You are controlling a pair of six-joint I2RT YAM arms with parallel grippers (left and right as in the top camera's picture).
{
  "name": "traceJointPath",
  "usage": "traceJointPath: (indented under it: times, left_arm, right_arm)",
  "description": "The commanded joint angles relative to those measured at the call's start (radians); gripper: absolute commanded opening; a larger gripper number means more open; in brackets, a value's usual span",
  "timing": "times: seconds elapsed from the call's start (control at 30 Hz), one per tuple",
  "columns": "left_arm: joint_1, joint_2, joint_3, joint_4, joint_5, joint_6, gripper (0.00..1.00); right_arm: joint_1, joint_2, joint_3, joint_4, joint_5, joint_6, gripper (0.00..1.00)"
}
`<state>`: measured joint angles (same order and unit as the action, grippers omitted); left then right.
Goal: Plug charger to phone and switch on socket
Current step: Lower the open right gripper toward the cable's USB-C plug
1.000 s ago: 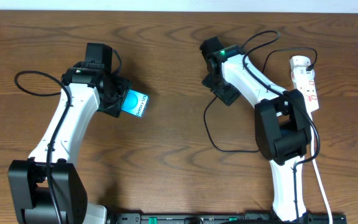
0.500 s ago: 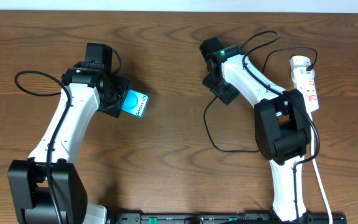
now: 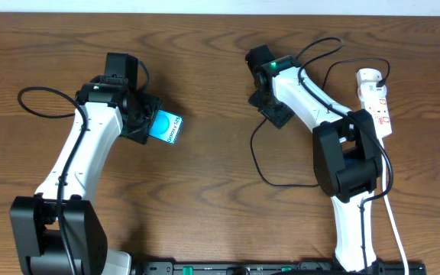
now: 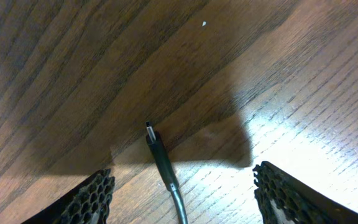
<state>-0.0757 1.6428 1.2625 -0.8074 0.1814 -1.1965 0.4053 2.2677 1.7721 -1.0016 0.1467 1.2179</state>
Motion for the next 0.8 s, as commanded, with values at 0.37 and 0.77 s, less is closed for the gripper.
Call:
traceJointPath:
  times: [0.37, 0.77]
  left_arm:
    - [0.0, 0.0, -0.002, -0.002, 0.002, 0.017, 0.07]
    - [0.0, 0.0, -0.002, -0.003, 0.002, 0.017, 0.07]
  right_arm:
    - [0.009, 0.009, 0.005, -0.001, 0.028, 0.008, 0.73]
    - [0.009, 0.01, -0.002, 0.0, 0.041, 0.008, 0.73]
